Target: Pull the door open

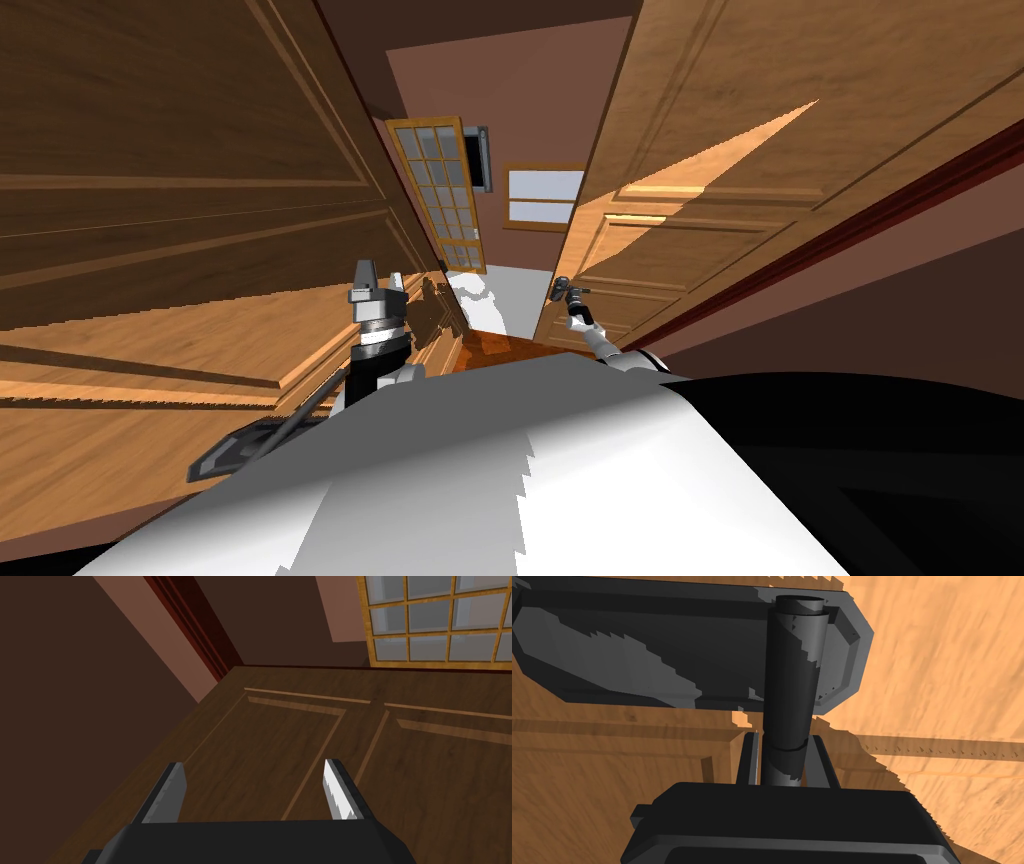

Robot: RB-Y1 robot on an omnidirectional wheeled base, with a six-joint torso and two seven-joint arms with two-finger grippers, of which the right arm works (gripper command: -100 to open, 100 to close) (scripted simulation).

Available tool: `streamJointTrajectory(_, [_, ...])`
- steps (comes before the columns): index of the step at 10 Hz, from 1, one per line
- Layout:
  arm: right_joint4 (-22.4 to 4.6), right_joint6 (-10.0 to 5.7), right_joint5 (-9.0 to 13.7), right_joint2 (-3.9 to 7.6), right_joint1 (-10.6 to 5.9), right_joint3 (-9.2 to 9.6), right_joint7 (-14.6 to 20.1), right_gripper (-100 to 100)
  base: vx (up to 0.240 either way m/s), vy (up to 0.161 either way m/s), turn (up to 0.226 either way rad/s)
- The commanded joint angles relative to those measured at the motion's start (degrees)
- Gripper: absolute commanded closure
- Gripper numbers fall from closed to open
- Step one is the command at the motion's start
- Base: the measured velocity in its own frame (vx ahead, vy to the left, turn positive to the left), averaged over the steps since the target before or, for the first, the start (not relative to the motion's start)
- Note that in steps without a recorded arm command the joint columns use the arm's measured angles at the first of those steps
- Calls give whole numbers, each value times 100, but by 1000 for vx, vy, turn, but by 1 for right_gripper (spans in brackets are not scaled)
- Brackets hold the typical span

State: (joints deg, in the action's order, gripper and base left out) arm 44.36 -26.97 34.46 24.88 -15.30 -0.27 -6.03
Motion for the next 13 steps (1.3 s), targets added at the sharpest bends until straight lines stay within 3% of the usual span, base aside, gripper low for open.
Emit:
streamJointTrajectory(1, [1,-5,-1,5,2,-3,-3,100,0,0,0])
streamJointTrajectory(3, [42,-4,-6,45,38,85,73,100,-51,-15,51])
streamJointTrajectory(11, [305,-46,-38,328,240,577,512,100,-219,-66,140])
streamJointTrajectory(13, [314,-41,-37,330,236,590,522,100,-174,-40,75])
